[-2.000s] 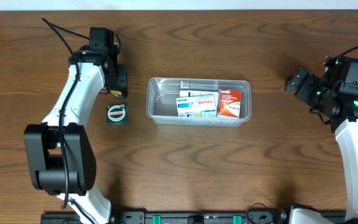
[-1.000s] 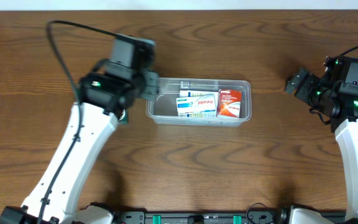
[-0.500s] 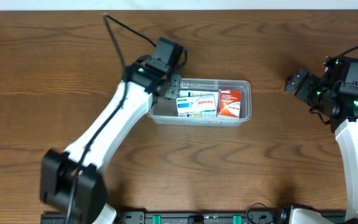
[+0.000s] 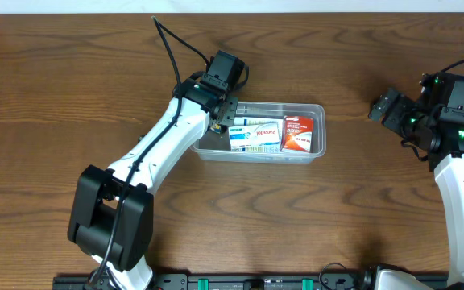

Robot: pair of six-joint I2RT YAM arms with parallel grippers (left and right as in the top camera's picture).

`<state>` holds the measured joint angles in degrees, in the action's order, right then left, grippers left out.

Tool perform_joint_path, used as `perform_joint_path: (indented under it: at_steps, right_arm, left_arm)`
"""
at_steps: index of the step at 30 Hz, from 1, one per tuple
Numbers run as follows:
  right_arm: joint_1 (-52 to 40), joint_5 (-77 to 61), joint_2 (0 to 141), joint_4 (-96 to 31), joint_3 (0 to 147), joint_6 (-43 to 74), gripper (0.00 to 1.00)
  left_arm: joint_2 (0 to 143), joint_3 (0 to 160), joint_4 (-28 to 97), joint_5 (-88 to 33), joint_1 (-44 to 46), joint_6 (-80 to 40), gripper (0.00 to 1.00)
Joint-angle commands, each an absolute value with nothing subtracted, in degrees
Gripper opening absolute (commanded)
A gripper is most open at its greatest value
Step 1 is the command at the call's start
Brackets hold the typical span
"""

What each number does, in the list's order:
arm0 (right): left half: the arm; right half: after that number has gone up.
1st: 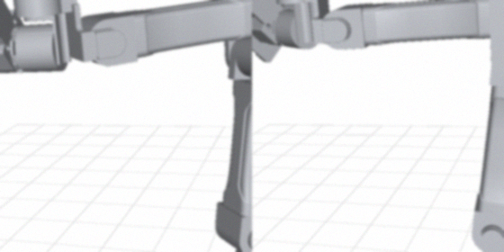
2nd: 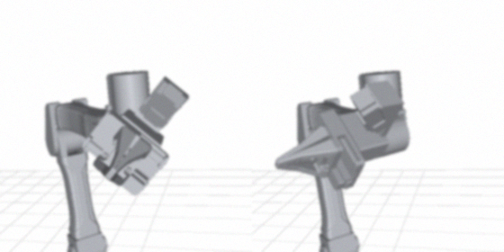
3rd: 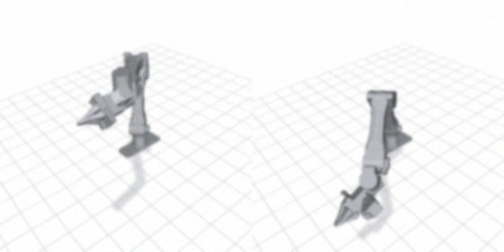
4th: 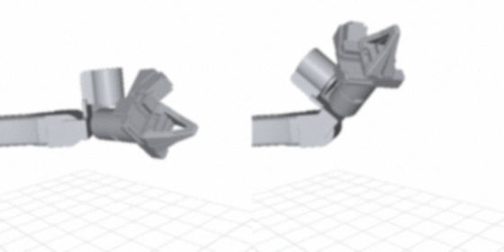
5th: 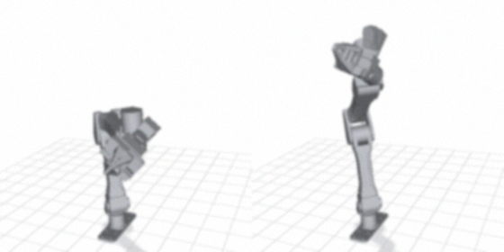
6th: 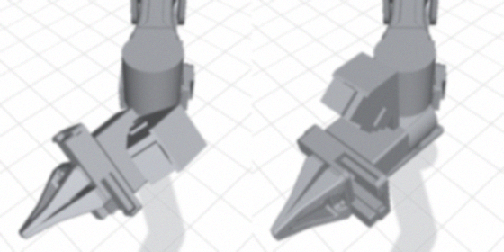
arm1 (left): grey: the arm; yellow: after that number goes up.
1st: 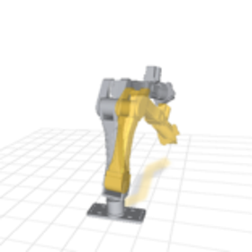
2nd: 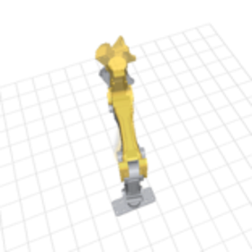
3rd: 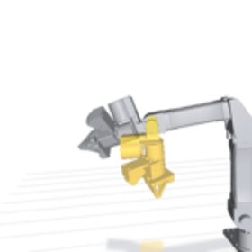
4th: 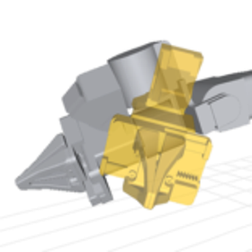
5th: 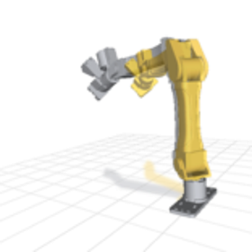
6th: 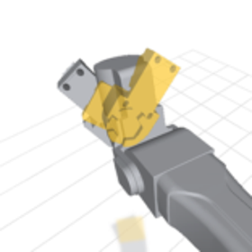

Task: Pack container
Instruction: 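Carry the bottle with the left gripper into the container's left end, then release the bottle and grasp the green Zam-Buk tin with left gripper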

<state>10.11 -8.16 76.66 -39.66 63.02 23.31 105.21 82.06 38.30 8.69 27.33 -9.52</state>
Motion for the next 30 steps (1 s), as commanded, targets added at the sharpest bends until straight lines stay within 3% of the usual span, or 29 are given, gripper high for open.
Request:
perform_joint_path:
  at_steps: [1, 4, 10, 15, 23, 30]
  right_arm:
    - [10.5, -8.4, 76.6, -39.7, 63.1, 23.7, 0.99]
    - [10.5, -8.4, 76.6, -39.7, 63.1, 23.7, 0.99]
    - [10.5, -8.4, 76.6, -39.7, 63.1, 23.7, 0.99]
    - [10.5, -8.4, 76.6, -39.7, 63.1, 23.7, 0.99]
    - [10.5, -8.4, 76.6, -39.7, 63.1, 23.7, 0.99]
    - [10.5, -8.4, 76.6, -39.7, 63.1, 23.7, 0.99]
  left_arm:
    - [101.3, 83.2, 38.3, 10.1, 27.2, -10.2, 0.58]
    - [96.9, 83.3, 38.4, 10.1, 27.2, -10.2, 0.67]
    - [84.6, 83.3, 43.4, 10.2, 26.3, -10.0, 0.68]
    - [78.5, 83.2, 53.0, 13.2, 19.5, -9.3, 0.69]
    - [86.7, 79.9, 60.3, 1.8, 4.3, -5.3, 0.92]
    - [101.5, 79.9, 59.8, -4.3, 0.2, 0.6, 0.93]
